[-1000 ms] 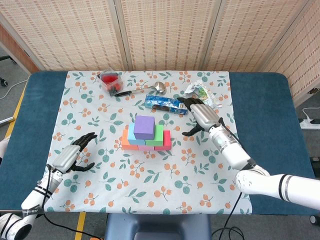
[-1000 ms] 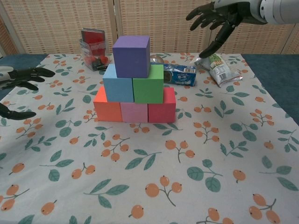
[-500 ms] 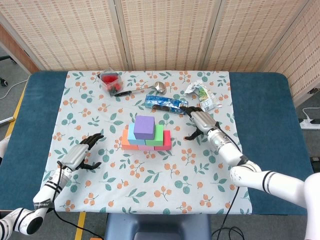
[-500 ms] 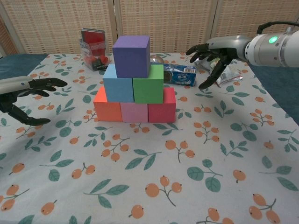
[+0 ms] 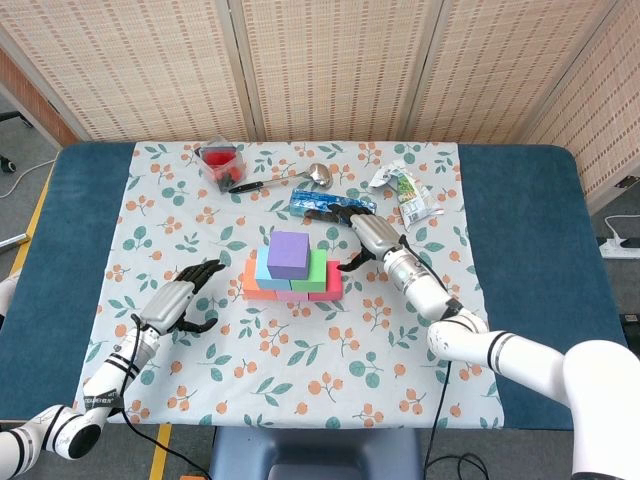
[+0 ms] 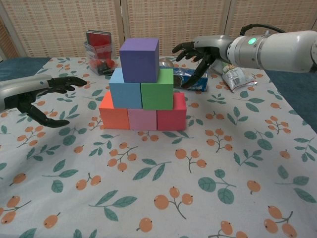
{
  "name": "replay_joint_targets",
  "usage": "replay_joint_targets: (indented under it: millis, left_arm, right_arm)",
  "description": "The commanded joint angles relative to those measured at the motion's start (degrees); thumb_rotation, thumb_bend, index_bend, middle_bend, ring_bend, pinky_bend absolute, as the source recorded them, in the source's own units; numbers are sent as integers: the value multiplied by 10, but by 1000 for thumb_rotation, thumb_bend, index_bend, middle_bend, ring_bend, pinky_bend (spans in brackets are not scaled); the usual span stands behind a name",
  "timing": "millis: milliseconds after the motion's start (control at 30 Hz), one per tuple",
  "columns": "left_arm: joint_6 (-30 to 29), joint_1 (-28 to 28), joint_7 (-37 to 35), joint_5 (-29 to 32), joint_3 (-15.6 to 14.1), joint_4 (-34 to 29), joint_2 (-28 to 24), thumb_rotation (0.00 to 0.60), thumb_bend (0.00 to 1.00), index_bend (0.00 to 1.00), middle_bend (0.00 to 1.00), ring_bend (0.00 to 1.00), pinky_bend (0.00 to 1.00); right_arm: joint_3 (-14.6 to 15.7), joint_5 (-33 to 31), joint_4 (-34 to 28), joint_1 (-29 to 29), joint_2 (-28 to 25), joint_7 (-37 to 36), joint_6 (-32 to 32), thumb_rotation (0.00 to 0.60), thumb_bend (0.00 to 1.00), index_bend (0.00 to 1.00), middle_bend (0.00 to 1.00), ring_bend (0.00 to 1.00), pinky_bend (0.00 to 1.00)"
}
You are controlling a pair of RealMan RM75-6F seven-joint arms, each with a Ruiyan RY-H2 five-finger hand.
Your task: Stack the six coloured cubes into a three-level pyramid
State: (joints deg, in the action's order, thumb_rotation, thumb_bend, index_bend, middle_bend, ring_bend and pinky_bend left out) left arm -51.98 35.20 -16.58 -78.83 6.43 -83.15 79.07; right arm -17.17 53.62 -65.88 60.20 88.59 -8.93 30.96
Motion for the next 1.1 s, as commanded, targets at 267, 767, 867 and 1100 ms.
replay_joint_targets:
  millis: [267,767,867,1100]
  left_arm:
    - [-8,11,51,-12,-8,5,27,600,308,1,0,0,8]
    - [2,30,76,-5,-5,2,40,600,308,0,0,0,5]
    - [3,32,78,-5,-6,2,40,600,307,0,0,0,6]
    - [4,36,82,-4,-6,1,42,600,306,0,0,0,5]
  right_arm:
    - [-13,8,15,5,5,-21,-19,600,0,0,84,0,0]
    - [-20,16,43,14,30,-32,-27,600,0,0,84,0,0]
    - [-22,19,47,16,35,-34,-26,600,0,0,84,0,0]
    - [-24,24,53,18,40,-37,-27,600,0,0,84,0,0]
